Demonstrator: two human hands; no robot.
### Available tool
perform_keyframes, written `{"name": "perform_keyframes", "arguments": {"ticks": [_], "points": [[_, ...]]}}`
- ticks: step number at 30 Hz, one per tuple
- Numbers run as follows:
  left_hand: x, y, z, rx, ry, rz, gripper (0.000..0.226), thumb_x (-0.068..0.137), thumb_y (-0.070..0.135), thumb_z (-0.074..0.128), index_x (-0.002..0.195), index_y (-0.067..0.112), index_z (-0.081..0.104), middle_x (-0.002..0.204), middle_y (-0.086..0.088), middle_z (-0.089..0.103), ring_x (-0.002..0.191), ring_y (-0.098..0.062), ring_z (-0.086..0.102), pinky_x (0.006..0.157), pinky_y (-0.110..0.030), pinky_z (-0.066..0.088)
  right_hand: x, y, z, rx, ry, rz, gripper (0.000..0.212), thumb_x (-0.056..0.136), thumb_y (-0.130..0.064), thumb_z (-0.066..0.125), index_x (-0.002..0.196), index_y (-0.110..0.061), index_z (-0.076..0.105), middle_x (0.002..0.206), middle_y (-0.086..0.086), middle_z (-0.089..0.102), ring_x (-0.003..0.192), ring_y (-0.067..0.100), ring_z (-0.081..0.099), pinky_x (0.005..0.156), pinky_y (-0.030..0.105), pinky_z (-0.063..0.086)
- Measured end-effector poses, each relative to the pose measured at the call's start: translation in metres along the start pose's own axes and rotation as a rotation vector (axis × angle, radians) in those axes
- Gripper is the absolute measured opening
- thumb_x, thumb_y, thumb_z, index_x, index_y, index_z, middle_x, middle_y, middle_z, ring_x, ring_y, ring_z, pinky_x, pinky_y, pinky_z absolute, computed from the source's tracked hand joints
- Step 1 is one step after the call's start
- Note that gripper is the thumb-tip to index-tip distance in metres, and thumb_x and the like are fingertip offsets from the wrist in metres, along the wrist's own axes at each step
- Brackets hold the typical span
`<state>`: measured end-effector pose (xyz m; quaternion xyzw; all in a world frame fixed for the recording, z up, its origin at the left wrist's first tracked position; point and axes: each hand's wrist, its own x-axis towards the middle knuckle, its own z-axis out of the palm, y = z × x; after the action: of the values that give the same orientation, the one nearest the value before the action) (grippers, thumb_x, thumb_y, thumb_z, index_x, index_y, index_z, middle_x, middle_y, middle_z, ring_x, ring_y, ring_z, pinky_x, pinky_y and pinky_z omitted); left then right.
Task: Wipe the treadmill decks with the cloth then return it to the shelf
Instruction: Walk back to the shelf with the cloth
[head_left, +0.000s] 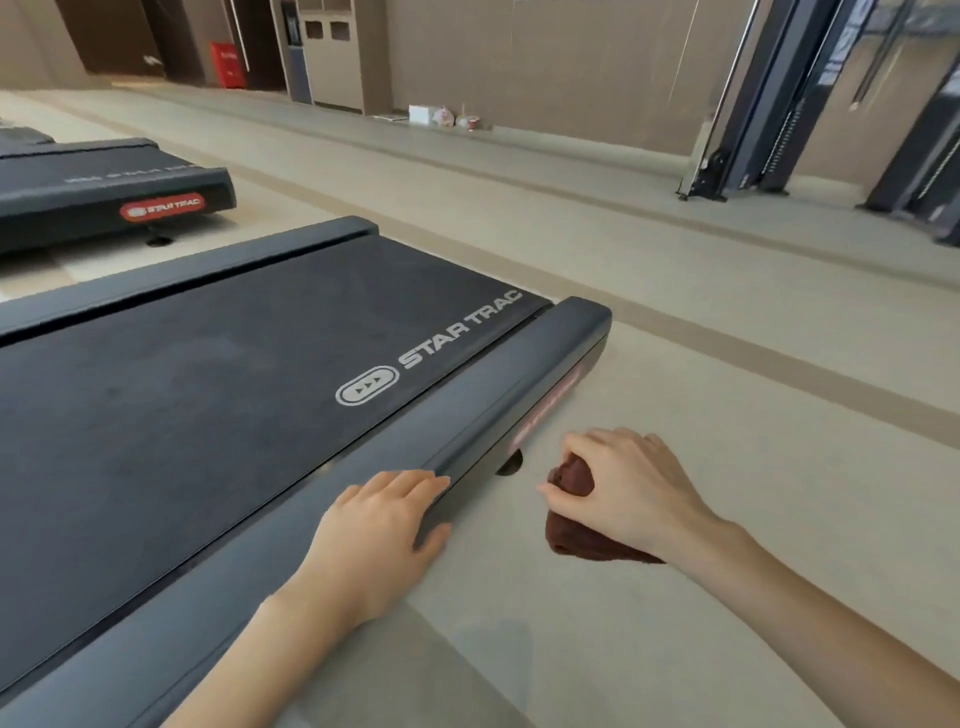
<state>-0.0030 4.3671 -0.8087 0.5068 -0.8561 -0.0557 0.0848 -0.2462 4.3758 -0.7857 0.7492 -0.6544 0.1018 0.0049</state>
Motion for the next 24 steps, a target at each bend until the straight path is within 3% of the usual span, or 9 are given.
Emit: {"name": "perform_keyframes", "arguments": {"ticks": [3,8,12,17,21,24], "points": [[0.029,0.030,0.007,0.042,-0.040,0.032,0.051,0.094,0.049,0.030,0.143,0.039,0.022,0.148,0.023,0.027,0.135,-0.004,0.025,0.107,-0.024,0.025,0.000,0.057,0.000,-0.021,-0.010,0.053,0.043,0.071,-0.069,0.032,0.081,-0.031,0.049,0.084,-0.011,0.059,0.085,0.017,0.052,0.081,0.036,0.039],[0.097,0.079,-0.002,0.096,-0.004,0.034,0.049,0.094,0.049,0.031,0.142,0.040,0.025,0.145,0.025,0.030,0.134,-0.001,0.028,0.104,-0.022,0.025,0.010,0.150,-0.011,-0.053,-0.014,0.084,0.039,0.076,-0.067,0.037,0.086,-0.031,0.050,0.088,-0.011,0.060,0.089,0.018,0.052,0.079,0.034,0.036],[0.149,0.131,0.000,0.006,0.074,0.039,0.044,0.091,0.036,0.048,0.135,0.029,0.046,0.137,0.015,0.048,0.129,-0.011,0.041,0.102,-0.028,0.032,0.015,0.206,-0.033,-0.038,0.039,0.103,0.043,0.073,-0.067,0.030,0.083,-0.030,0.051,0.081,-0.011,0.058,0.085,0.018,0.051,0.077,0.034,0.036],[0.193,0.168,0.014,0.078,0.103,0.183,0.042,0.074,0.036,0.057,0.112,0.021,0.067,0.113,0.005,0.067,0.104,-0.019,0.064,0.087,-0.038,0.050,0.029,0.243,-0.043,-0.087,0.032,0.133,0.044,0.077,-0.066,0.038,0.090,-0.029,0.056,0.086,-0.011,0.058,0.089,0.018,0.051,0.080,0.033,0.035],[0.244,0.183,0.012,0.156,0.126,0.253,0.041,0.068,0.037,0.061,0.104,0.022,0.071,0.107,0.003,0.070,0.098,-0.020,0.067,0.081,-0.041,0.053,0.041,0.264,-0.050,-0.082,0.122,0.180,0.049,0.070,-0.073,0.038,0.077,-0.029,0.057,0.075,-0.011,0.057,0.076,0.019,0.053,0.071,0.034,0.038],[0.280,0.197,-0.010,0.135,0.128,0.283,0.042,0.067,0.033,0.076,0.106,0.019,0.071,0.106,0.000,0.070,0.096,-0.022,0.067,0.081,-0.044,0.053,0.055,0.278,-0.082,-0.089,0.108,0.228,0.049,0.067,-0.076,0.042,0.073,-0.030,0.057,0.073,-0.010,0.057,0.074,0.020,0.054,0.069,0.034,0.039]]}}
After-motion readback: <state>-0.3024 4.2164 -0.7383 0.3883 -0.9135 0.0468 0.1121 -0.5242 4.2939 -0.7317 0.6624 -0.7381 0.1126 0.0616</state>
